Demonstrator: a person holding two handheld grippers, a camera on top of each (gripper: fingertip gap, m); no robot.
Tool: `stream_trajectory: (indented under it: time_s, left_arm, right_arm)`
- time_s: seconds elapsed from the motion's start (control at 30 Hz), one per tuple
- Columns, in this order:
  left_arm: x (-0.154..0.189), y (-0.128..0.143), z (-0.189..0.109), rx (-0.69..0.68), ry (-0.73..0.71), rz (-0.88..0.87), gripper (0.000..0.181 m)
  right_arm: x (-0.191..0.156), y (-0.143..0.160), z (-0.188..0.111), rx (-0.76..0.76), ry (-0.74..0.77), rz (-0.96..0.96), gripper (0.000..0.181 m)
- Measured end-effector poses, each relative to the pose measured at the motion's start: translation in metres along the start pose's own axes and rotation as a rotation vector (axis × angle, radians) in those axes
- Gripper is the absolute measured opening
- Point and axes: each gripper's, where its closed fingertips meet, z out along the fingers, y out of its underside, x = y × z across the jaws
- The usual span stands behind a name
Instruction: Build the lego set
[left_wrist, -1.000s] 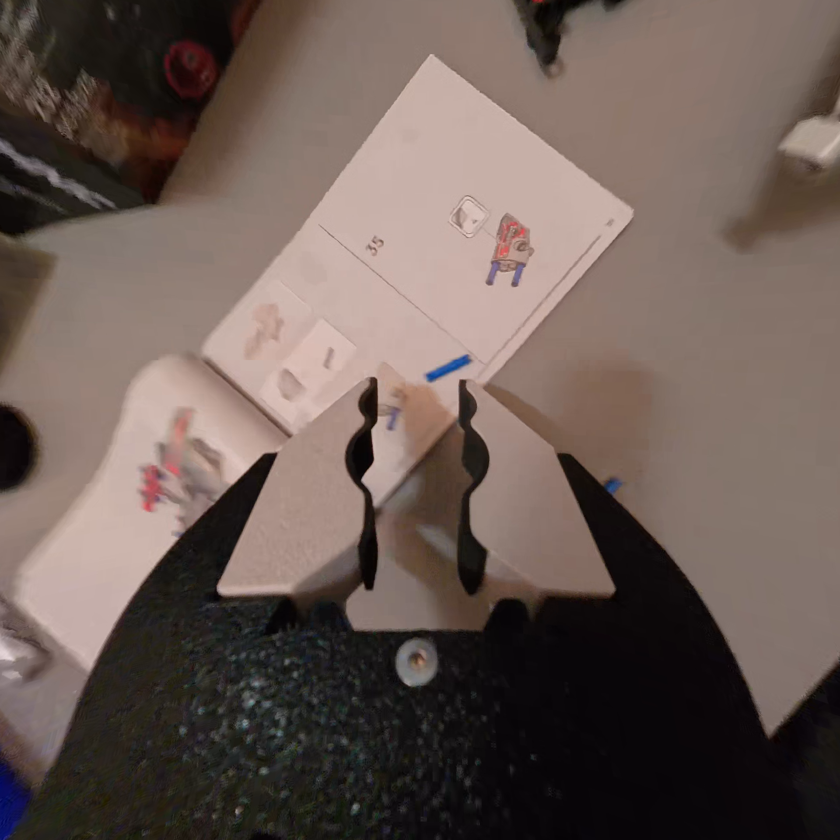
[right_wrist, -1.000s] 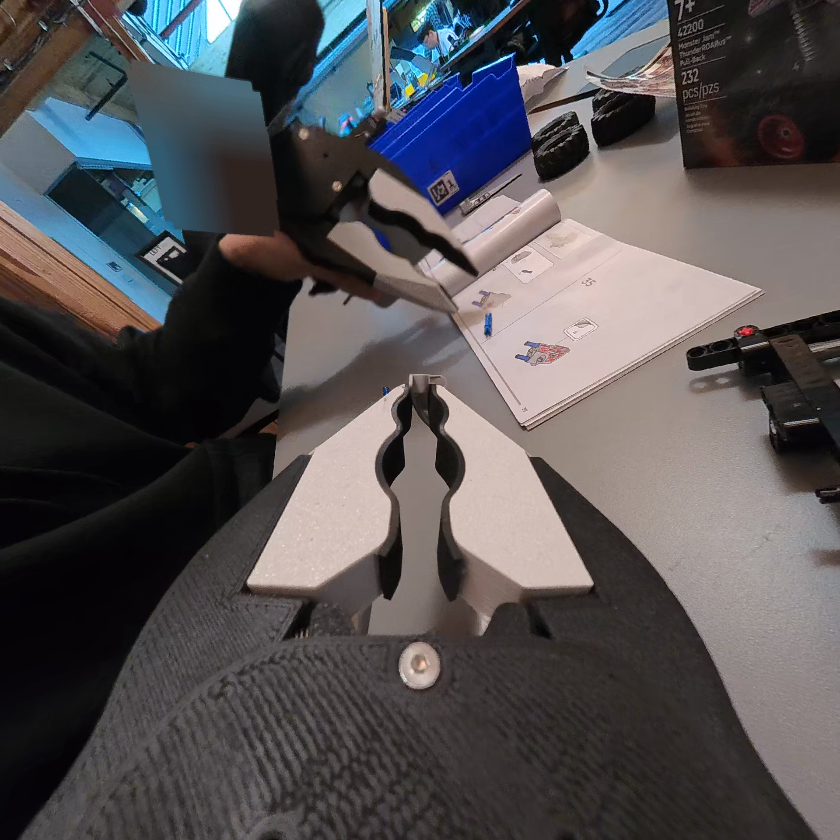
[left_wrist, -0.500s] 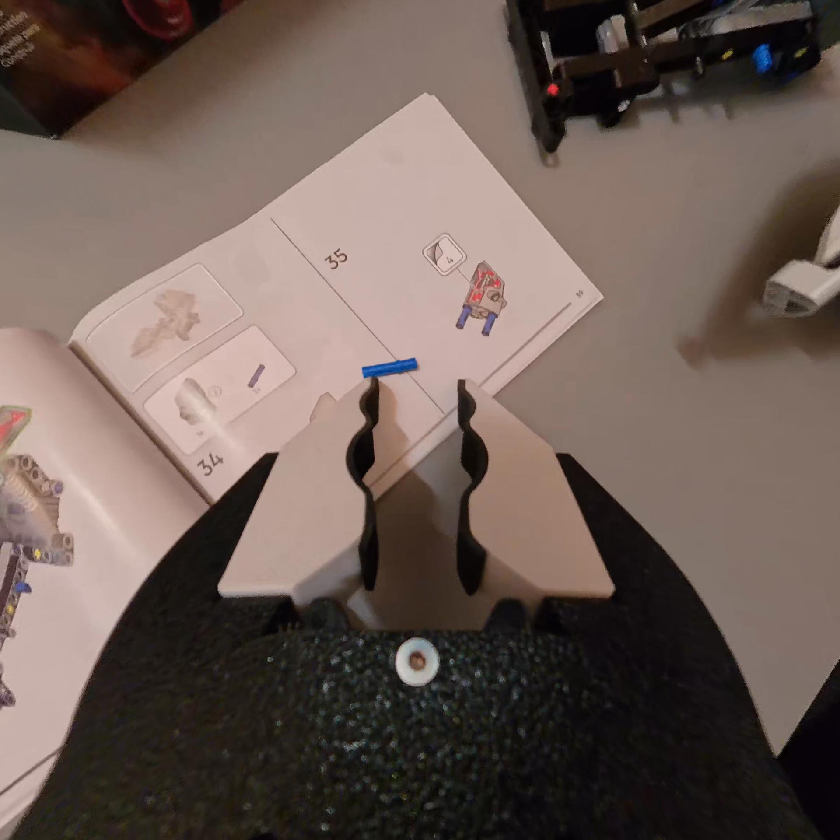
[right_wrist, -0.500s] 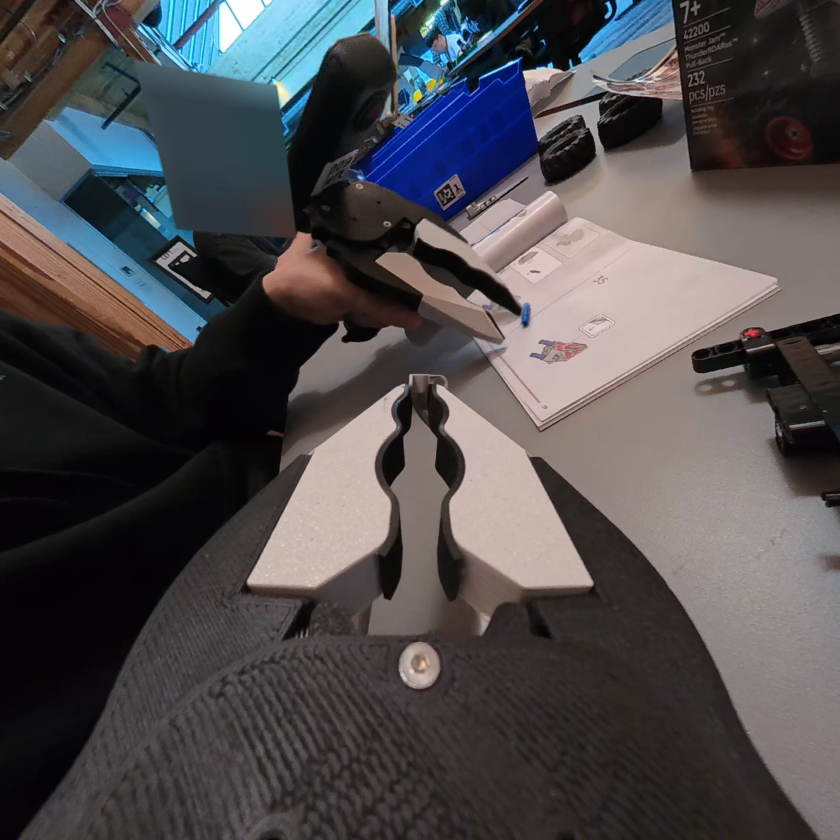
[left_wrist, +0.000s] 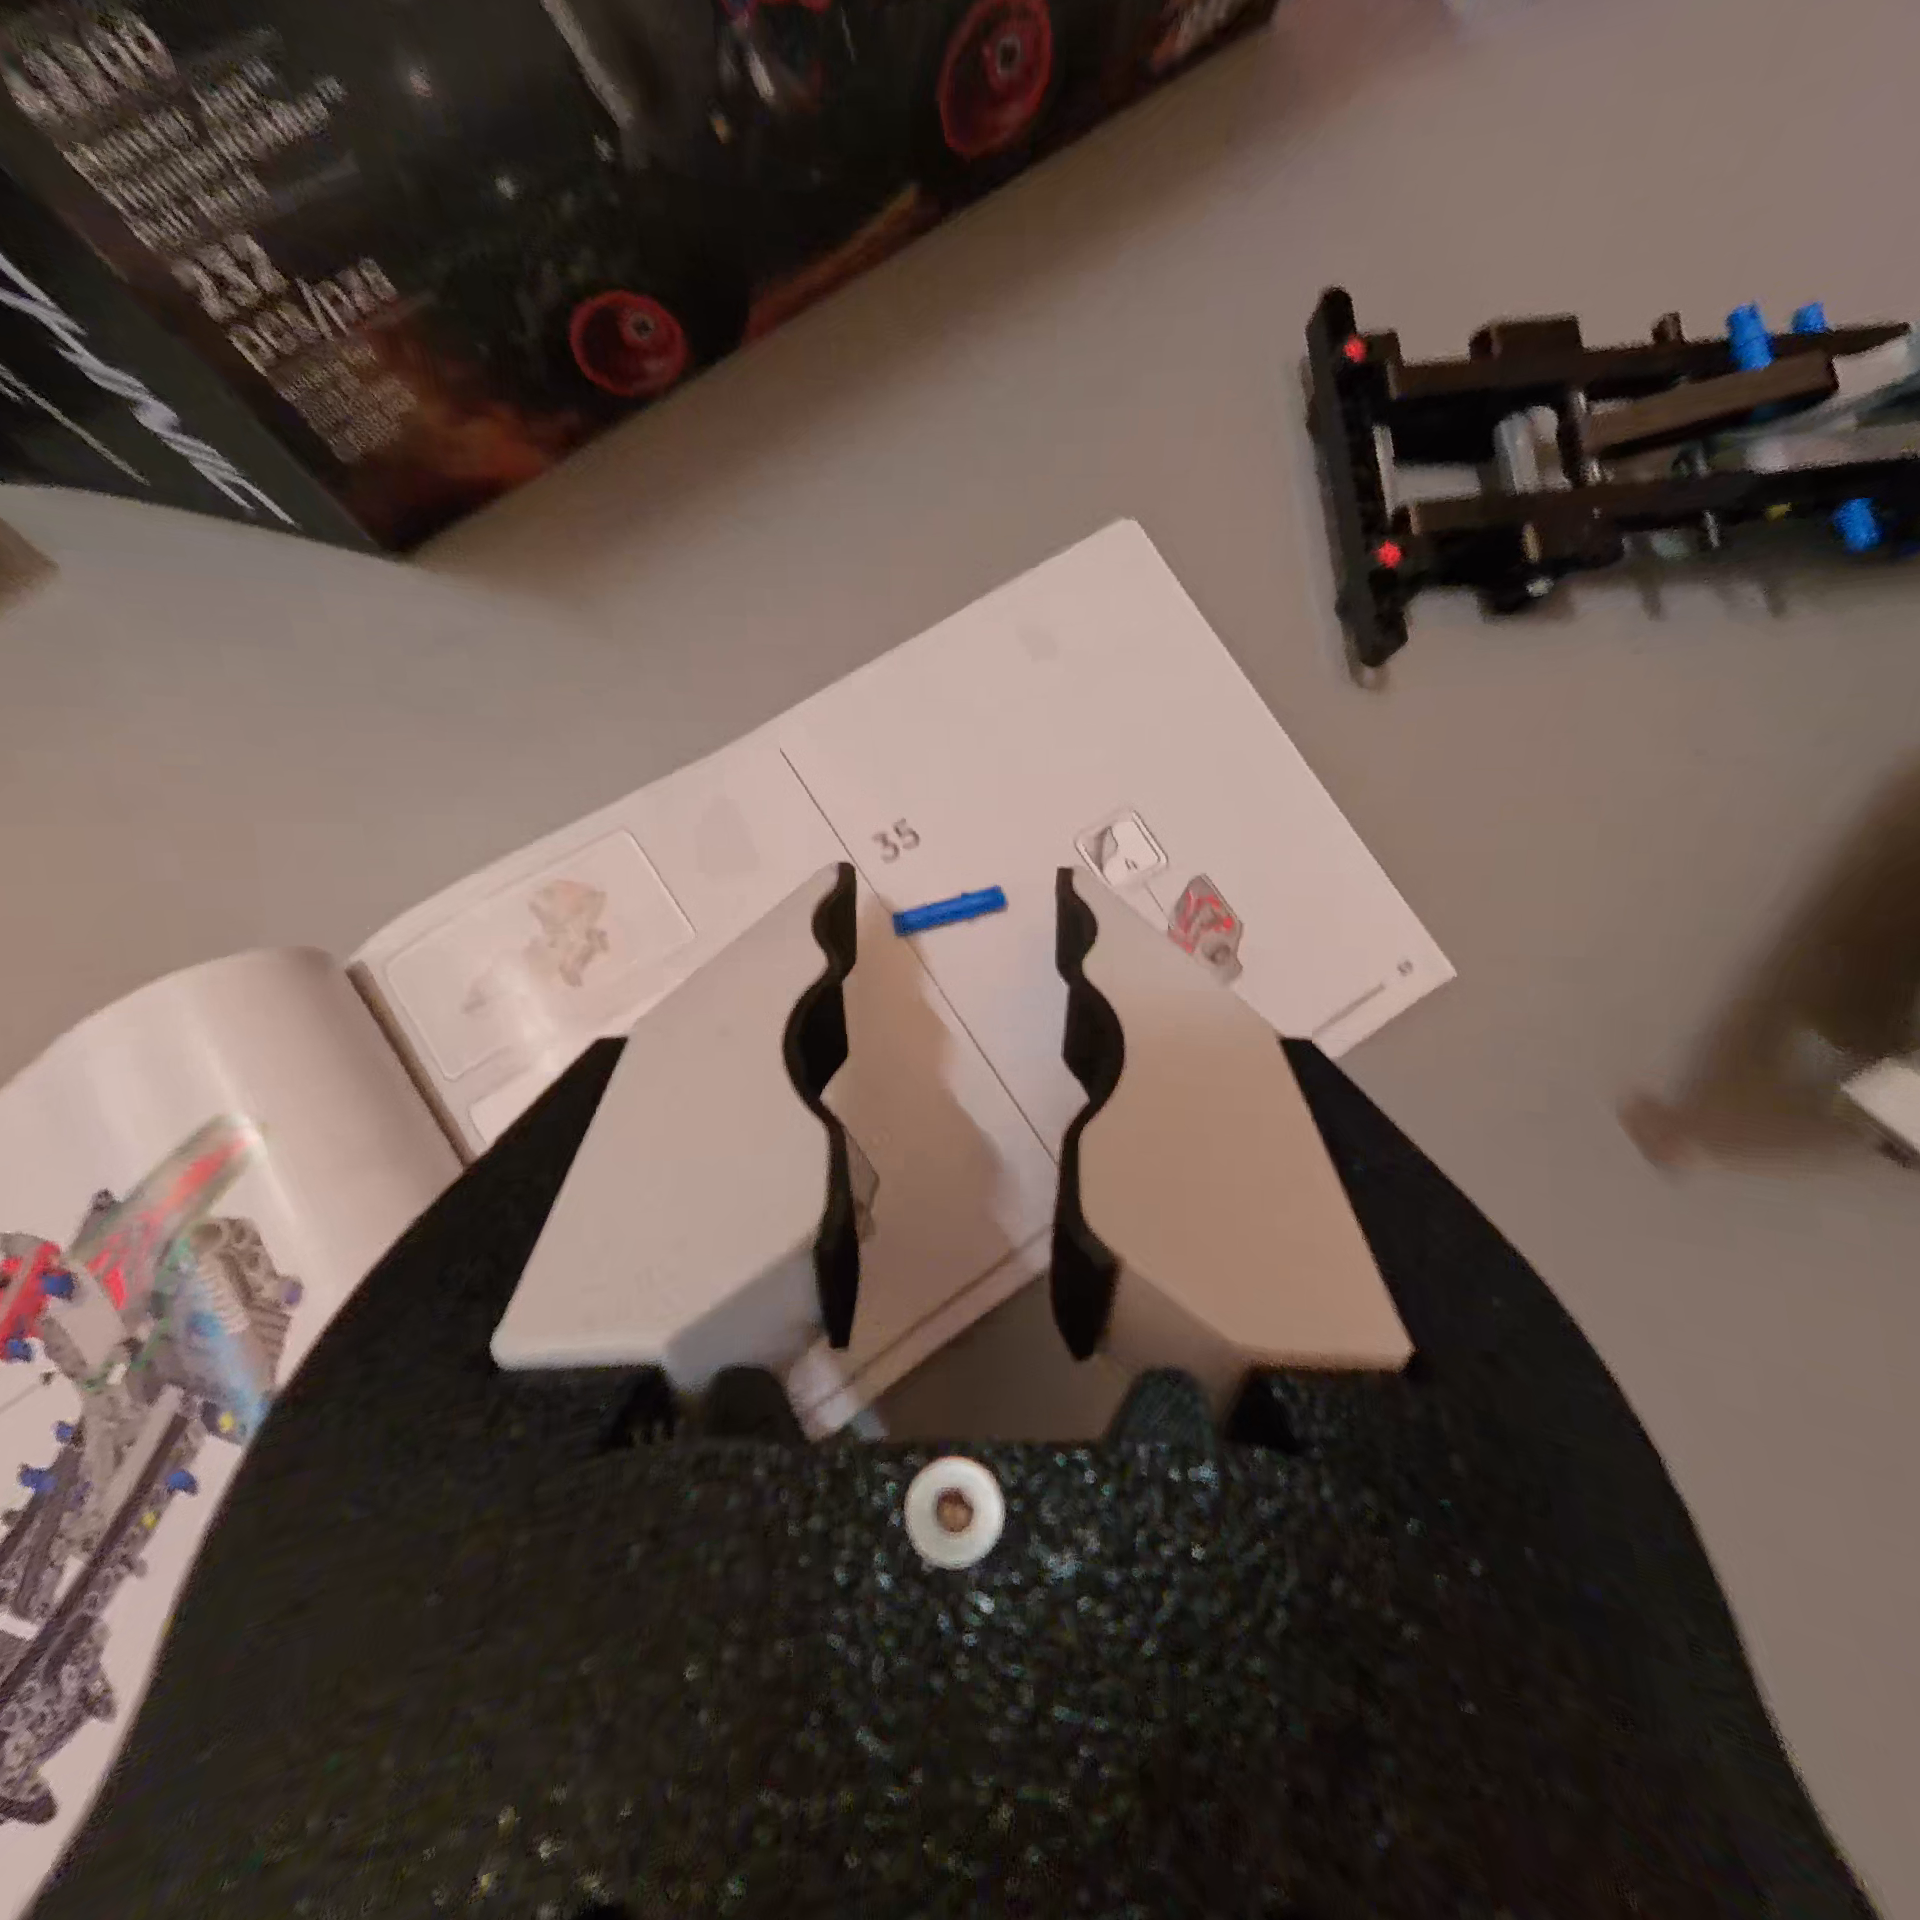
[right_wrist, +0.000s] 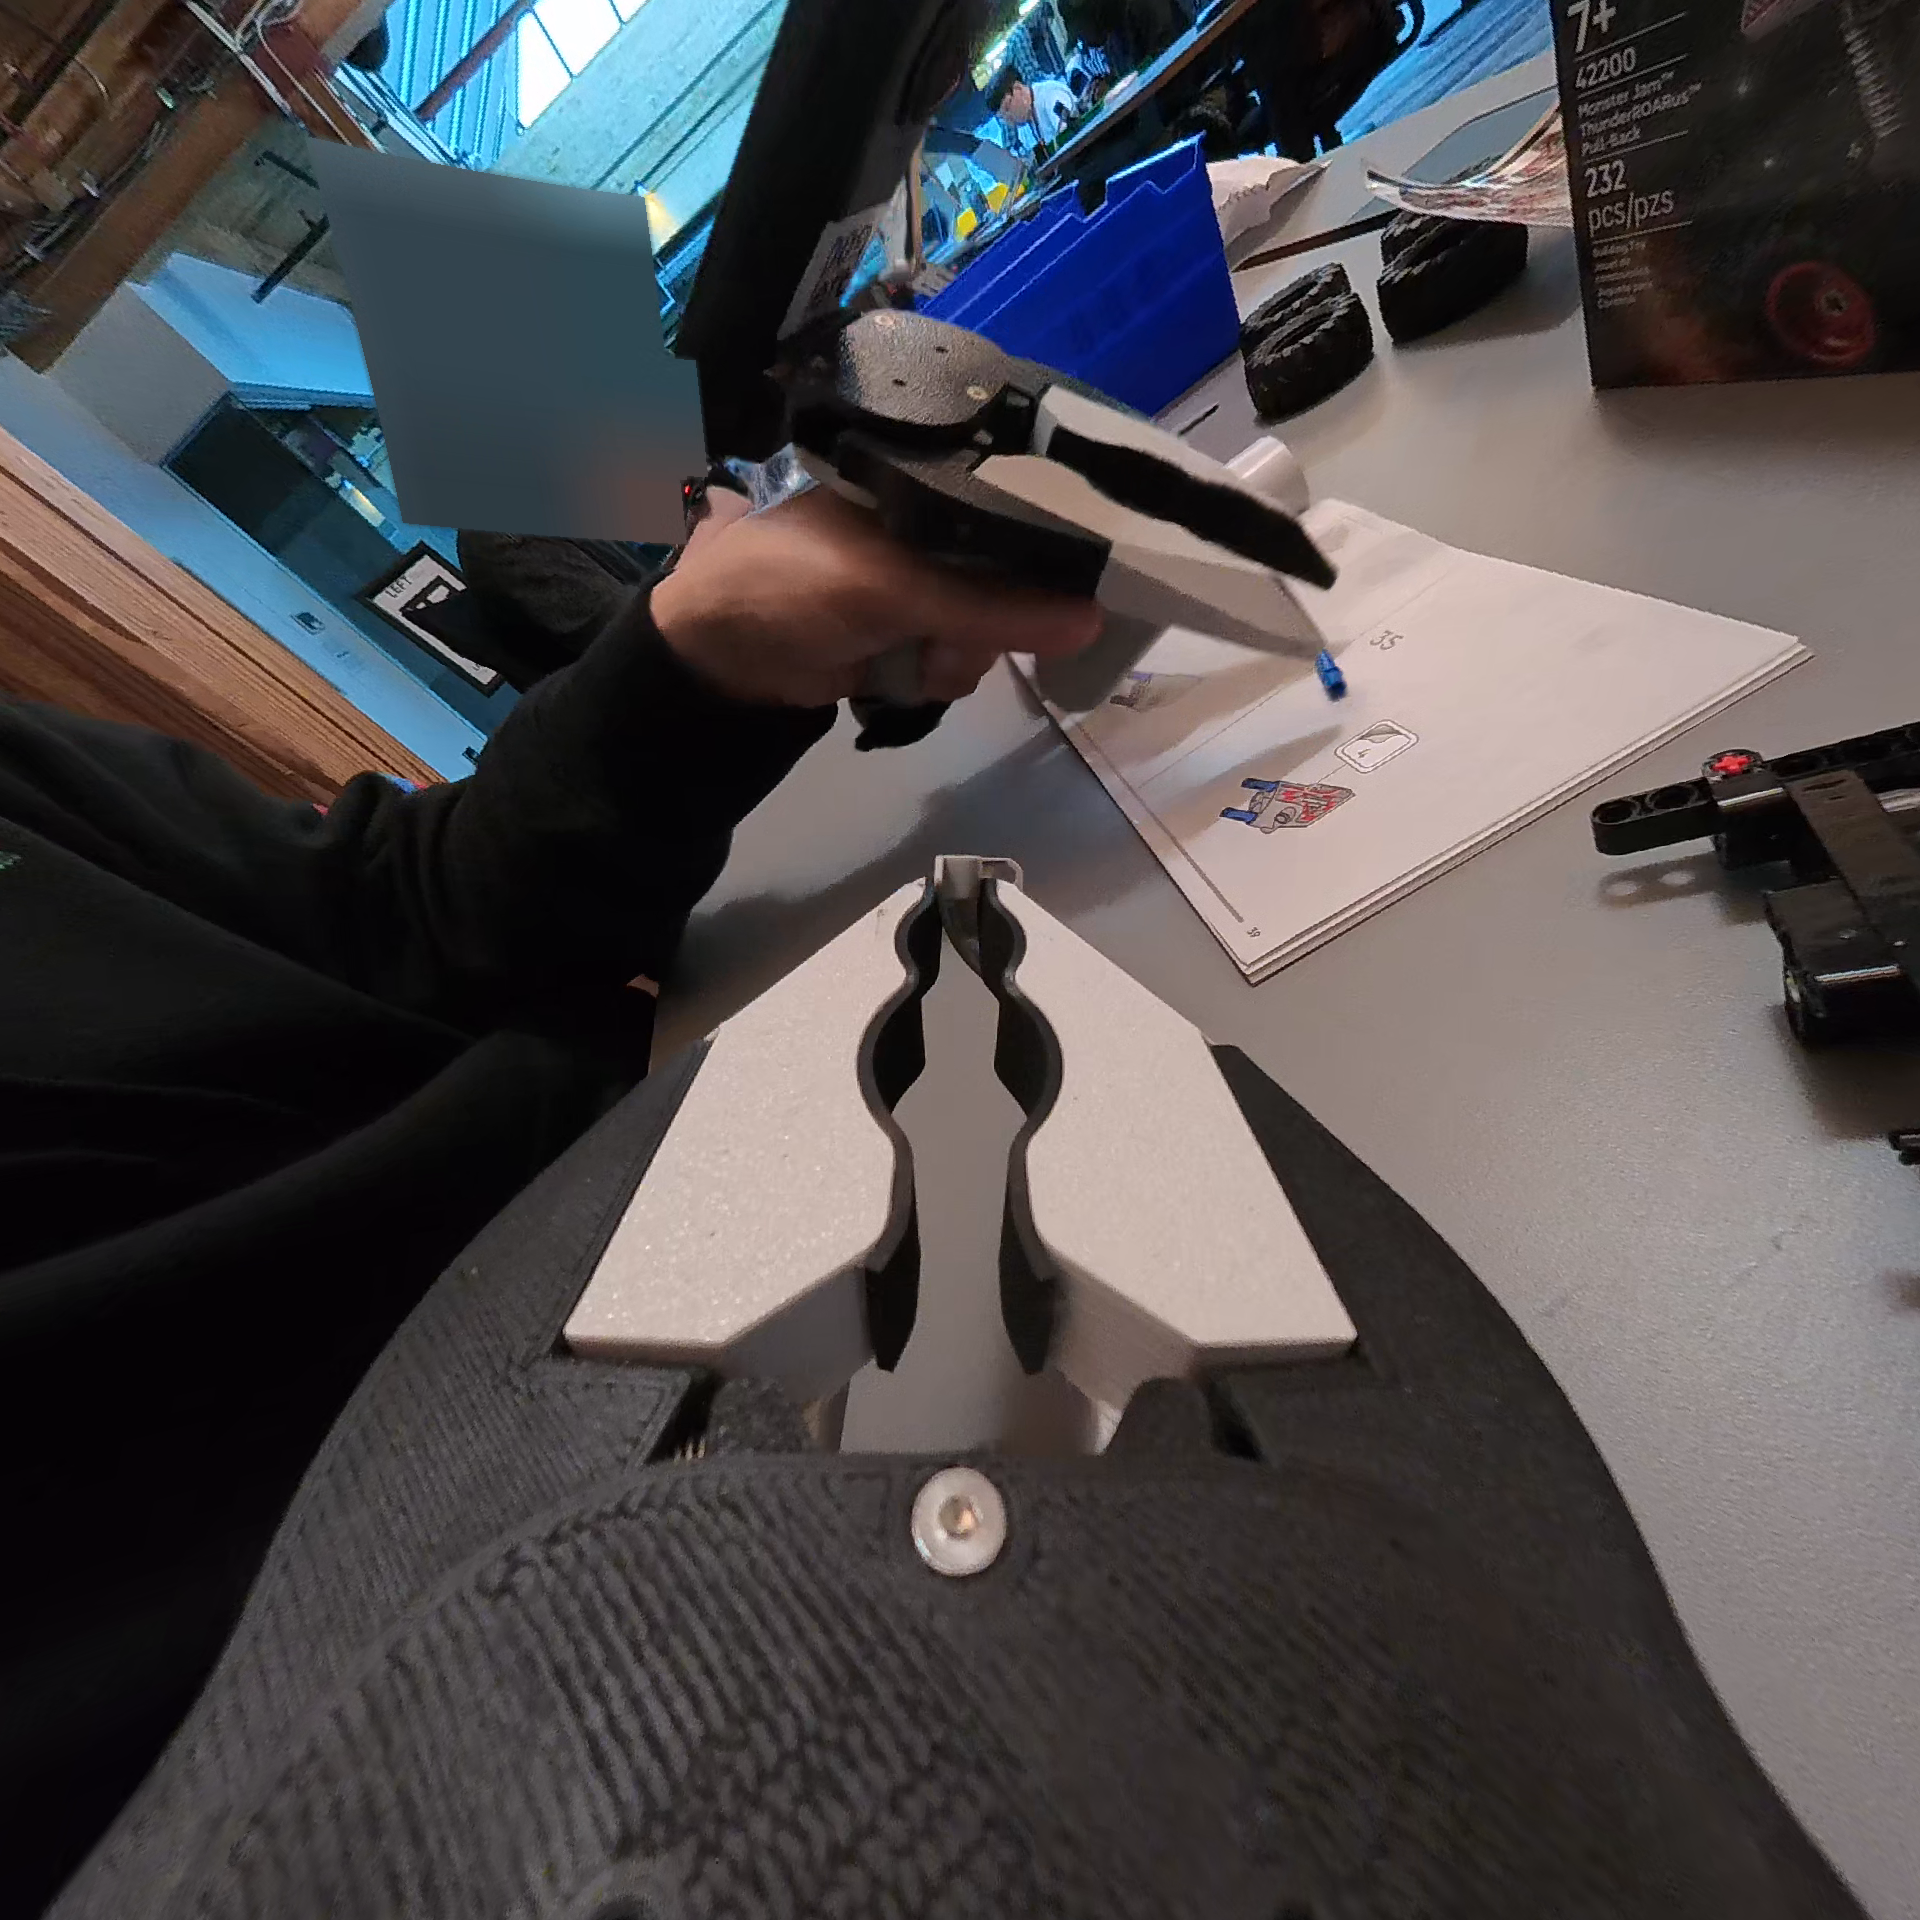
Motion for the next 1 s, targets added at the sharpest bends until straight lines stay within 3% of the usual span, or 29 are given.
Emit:
stream_trajectory:
  time_s: [0.03,0.1,0.27,0.43,0.5,0.63,0.83,1.0]
  left_arm:
    - [-0.002,-0.004,0.003,0.008,-0.014,0.004,0.035]
    - [-0.004,0.002,0.014,-0.053,-0.013,0.018,0.032]
    - [0.005,0.014,0.013,-0.086,0.021,0.151,0.003]
    - [0.003,0.032,-0.007,-0.092,0.092,0.438,0.002]
    - [0.002,0.032,-0.014,-0.084,0.131,0.404,0.017]
    - [0.003,0.031,-0.023,-0.067,0.168,0.365,0.017]
    - [-0.002,0.032,-0.008,-0.098,0.142,0.308,0.005]
    - [0.013,0.052,-0.019,-0.153,0.241,0.659,0.0]
  right_arm:
    - [0.0,0.0,0.0,0.0,-0.001,0.001,0.005]
    - [0.0,0.0,0.0,-0.002,0.0,0.003,0.005]
    - [-0.001,0.001,0.0,-0.005,-0.003,-0.006,0.005]
    - [-0.003,-0.001,-0.001,0.008,-0.019,-0.002,0.004]
    - [-0.002,-0.002,-0.002,0.014,-0.023,0.005,0.005]
    - [-0.003,-0.001,-0.001,0.008,-0.024,0.003,0.005]
    - [-0.002,-0.001,-0.001,0.006,-0.022,0.004,0.005]
    - [-0.002,-0.001,-0.001,0.005,-0.022,0.005,0.005]
